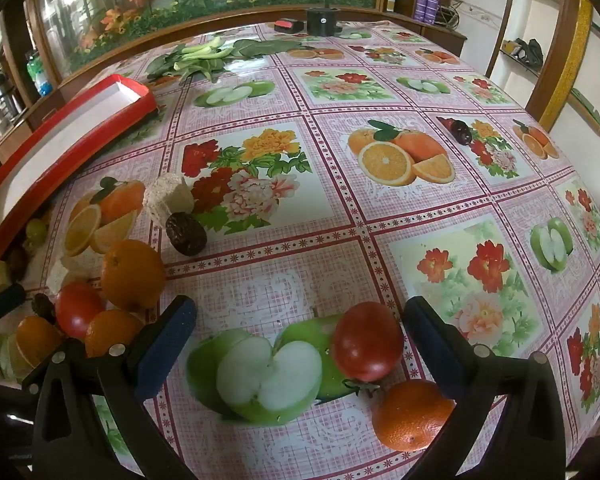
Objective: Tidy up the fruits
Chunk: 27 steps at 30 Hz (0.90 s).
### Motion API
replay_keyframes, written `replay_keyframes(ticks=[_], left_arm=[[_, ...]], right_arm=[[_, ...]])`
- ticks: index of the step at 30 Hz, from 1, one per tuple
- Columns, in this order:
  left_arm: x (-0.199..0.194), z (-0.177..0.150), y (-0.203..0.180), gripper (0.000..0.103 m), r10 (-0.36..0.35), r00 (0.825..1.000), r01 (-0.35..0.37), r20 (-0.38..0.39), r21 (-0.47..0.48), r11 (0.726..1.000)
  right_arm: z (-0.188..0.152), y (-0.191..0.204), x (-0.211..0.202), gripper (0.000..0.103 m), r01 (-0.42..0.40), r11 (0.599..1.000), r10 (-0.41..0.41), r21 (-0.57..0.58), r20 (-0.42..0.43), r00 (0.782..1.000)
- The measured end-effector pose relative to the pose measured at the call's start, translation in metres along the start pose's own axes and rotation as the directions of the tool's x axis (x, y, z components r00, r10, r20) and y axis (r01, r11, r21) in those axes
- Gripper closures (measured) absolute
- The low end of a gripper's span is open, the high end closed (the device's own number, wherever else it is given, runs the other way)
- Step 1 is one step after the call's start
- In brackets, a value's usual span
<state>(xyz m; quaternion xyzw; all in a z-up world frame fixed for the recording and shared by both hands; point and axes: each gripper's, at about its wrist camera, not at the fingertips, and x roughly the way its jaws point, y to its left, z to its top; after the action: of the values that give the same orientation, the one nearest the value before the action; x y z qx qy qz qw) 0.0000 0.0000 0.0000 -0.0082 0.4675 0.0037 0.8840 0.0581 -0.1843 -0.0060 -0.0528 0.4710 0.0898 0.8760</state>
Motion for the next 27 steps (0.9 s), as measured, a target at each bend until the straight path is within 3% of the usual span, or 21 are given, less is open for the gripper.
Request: replay_keyframes(ticks=[27], left_arm=[[0.0000, 0.0001, 0.0000, 0.000, 0.000, 1.000, 0.000, 0.002, 0.000, 1.000]], right_arm=[[0.0010, -0.0019, -0.0003, 0.000, 0.000, 1.000, 0.000, 0.005, 0.004, 1.000]])
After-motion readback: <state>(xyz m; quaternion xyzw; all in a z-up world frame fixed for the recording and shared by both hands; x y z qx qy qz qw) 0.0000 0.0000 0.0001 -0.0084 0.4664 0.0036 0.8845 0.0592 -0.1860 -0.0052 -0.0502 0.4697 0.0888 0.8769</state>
